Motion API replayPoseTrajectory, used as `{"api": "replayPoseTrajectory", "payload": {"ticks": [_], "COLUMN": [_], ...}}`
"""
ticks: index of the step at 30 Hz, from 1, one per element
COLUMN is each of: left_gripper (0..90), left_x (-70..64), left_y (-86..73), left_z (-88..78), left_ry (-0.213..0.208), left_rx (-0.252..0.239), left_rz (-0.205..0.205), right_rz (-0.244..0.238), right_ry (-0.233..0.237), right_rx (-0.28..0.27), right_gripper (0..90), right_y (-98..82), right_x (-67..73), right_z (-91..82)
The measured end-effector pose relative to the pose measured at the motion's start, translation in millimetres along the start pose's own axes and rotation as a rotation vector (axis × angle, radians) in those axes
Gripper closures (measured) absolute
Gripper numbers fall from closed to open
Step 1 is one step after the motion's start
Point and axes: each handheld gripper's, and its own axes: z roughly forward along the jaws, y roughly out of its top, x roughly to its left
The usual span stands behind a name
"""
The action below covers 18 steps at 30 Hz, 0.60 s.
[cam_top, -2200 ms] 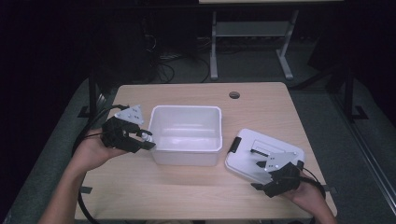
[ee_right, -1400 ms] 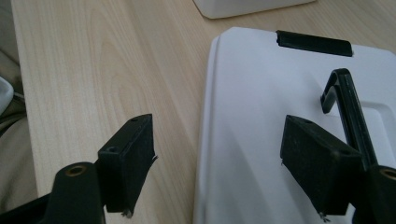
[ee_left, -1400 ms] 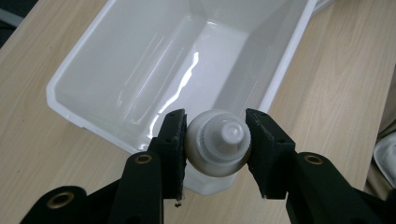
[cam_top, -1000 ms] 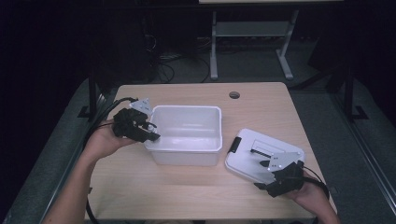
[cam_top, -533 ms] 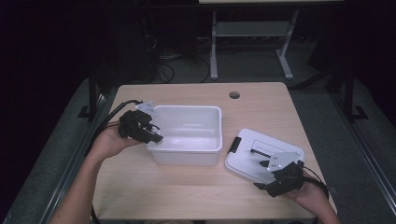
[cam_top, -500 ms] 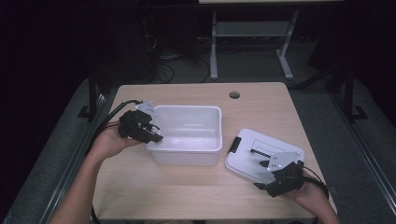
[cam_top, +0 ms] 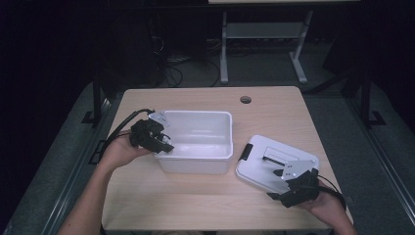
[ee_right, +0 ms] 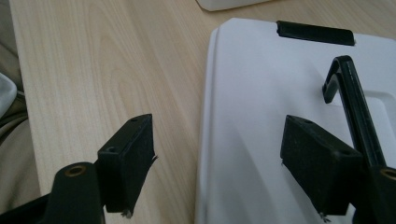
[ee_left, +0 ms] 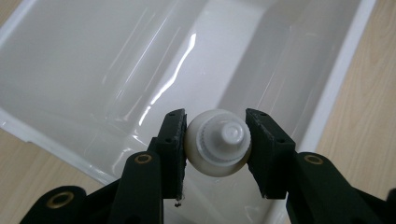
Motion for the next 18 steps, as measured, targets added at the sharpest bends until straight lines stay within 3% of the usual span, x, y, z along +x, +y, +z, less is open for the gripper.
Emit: {"api": "replayPoseTrajectory", "payload": {"ticks": [12,18], "left_gripper": [59.5,59.6], "left_x": [-0.7,0.6], "left_y": [-4.5,-9.0], "left_z": [6.2,14.3], "left_ry": [-0.017,-0.022], "left_rx": [-0.025,-0.007], "left_rz": [-0.011,-0.025], "right_rz": [0.000,0.002], "right_ry": [0.000,0.000], "right_rx": [0.001,0.003], "right_gripper": [25.3,25.3], "right_y": [-1.2,-1.1], "right_x": [-0.3,-0.1], "right_z": [-0.6,0.1]}}
